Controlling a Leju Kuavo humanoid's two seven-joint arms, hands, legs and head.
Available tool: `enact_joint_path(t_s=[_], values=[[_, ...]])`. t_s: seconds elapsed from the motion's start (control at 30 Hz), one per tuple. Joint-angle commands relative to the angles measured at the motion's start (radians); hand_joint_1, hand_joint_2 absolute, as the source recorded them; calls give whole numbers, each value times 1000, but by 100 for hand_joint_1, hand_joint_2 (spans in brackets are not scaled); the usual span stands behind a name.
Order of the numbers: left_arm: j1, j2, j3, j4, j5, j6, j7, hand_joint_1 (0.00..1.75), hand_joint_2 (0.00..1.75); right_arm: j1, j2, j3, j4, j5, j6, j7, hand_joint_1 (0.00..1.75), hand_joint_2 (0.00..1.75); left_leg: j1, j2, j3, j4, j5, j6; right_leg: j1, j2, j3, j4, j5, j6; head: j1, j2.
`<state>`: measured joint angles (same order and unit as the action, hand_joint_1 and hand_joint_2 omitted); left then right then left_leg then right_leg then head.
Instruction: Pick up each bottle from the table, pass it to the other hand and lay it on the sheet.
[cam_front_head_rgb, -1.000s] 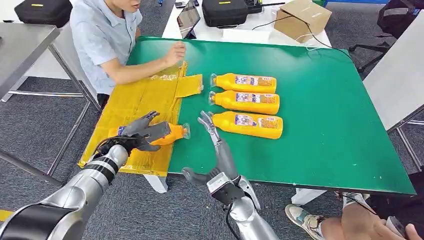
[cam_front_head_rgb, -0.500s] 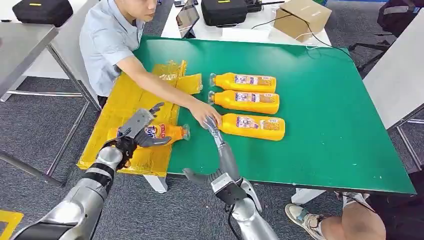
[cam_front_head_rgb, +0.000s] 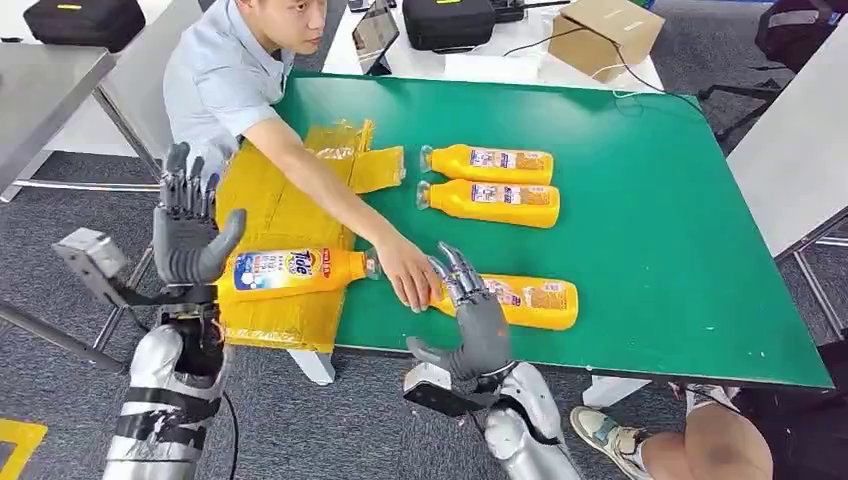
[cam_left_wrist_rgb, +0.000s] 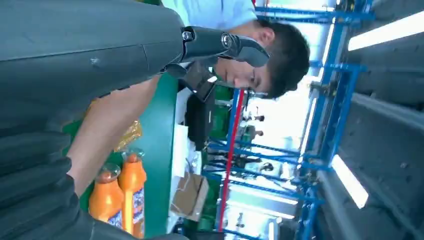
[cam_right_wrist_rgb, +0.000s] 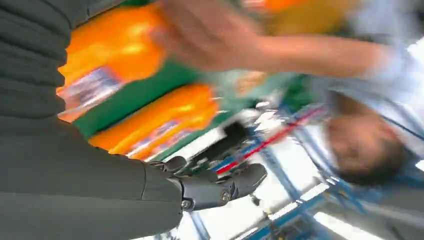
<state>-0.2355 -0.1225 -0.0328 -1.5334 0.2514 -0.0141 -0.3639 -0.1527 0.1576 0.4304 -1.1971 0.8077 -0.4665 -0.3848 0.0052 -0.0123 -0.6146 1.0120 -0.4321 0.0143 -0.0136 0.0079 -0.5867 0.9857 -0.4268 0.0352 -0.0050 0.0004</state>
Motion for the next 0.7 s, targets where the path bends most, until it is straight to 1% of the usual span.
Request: enact_joint_path(t_s=[0.03, 0.07, 0.1, 0.13, 0.17, 0.2, 0.23, 0.27, 0.3, 0.33, 0.37, 0.47, 0.53, 0.57, 0.63, 0.7], values=[[269, -22, 47, -271, -93, 14, -47, 0, 175, 31, -151, -141, -18, 214, 40, 183, 0, 175, 0, 1, 5, -1, -2, 0, 0, 0, 6, -2, -1, -1, 0, 0], [314, -24, 47, -306, -103, 3, -54, 0, 175, 45, -163, -168, -23, 228, 54, 190, 0, 175, 0, 2, 4, -1, -2, 0, 0, 1, 4, -2, -1, -1, 0, 0], [333, -26, 47, -318, -106, -1, -58, 0, 175, 49, -169, -179, -22, 226, 55, 188, 0, 175, 0, 1, 3, -1, -2, 0, 0, 0, 3, -2, -1, 0, 0, 0], [341, -26, 48, -327, -112, -4, -65, 0, 175, 49, -172, -188, -19, 226, 57, 186, 0, 175, 0, 2, 6, -2, -3, 0, 0, 0, 6, -3, -2, 0, 0, 0], [351, -29, 52, -337, -149, 10, -94, 0, 175, 42, -177, -211, 3, 251, 62, 200, 0, 175, -1, 1, 5, -1, -3, 0, 0, 0, 5, -2, -2, 0, 0, 0], [350, -29, 56, -342, -151, 12, -102, 0, 175, 37, -187, -219, 12, 251, 65, 197, 0, 175, 0, 1, 6, -1, -4, 0, 0, 0, 6, -2, -2, -1, 0, 0], [348, -34, 63, -343, -138, 9, -105, 0, 175, 25, -183, -236, 38, 248, 69, 198, 0, 175, 0, 1, 4, -1, -3, 0, 0, 0, 4, -2, -2, -1, 0, 0], [348, -39, 74, -343, -99, -4, -92, 0, 175, 6, -185, -248, 75, 295, 53, 209, 0, 175, 0, 0, 2, 0, -2, 0, 0, -1, 2, -1, -1, -1, 0, 0], [350, -41, 77, -342, -86, -11, -86, 0, 175, -2, -181, -259, 92, 294, 60, 212, 0, 175, 0, 0, 0, -1, -2, 0, 0, 0, 0, -1, -1, 0, 0, 0], [352, -42, 78, -340, -83, -13, -85, 0, 175, -8, -181, -263, 107, 293, 66, 213, 0, 175, 0, 1, 3, -1, -3, 0, 0, 0, 3, -2, -1, -1, 0, 0], [362, -44, 79, -338, -76, -21, -78, 0, 175, -23, -187, -259, 143, 318, 100, 244, 0, 175, 0, 1, 2, -1, -2, 0, 0, 0, 2, -2, -1, -1, 0, 0], [374, -41, 73, -333, -96, -27, -84, 0, 175, -40, -195, -254, 193, 335, 129, 263, 0, 175, 0, 2, 3, -1, -2, 0, 1, 1, 3, -2, 0, -1, 0, 0], [373, -40, 72, -330, -124, -20, -98, 0, 175, -47, -200, -255, 215, 340, 119, 262, 0, 175, 0, 1, 1, -1, -2, 0, 1, 0, 1, -2, 0, -1, 0, 0], [363, -44, 74, -323, -158, -1, -122, 0, 175, -61, -198, -265, 249, 362, 72, 276, 0, 175, 0, 1, 4, -1, -2, 0, 1, 0, 4, -2, -1, -1, 0, 0], [353, -46, 73, -311, -148, -4, -119, 0, 175, -82, -197, -274, 290, 355, 54, 263, 0, 175, 0, 0, 1, -1, -1, 0, 0, 0, 1, -1, 0, 0, 0, 0], [341, -46, 59, -288, -124, -23, -115, 0, 175, -116, -191, -286, 355, 336, 24, 234, 0, 175, -1, 1, 3, -2, -2, 0, 0, 0, 3, -2, -1, -1, 0, 0]])
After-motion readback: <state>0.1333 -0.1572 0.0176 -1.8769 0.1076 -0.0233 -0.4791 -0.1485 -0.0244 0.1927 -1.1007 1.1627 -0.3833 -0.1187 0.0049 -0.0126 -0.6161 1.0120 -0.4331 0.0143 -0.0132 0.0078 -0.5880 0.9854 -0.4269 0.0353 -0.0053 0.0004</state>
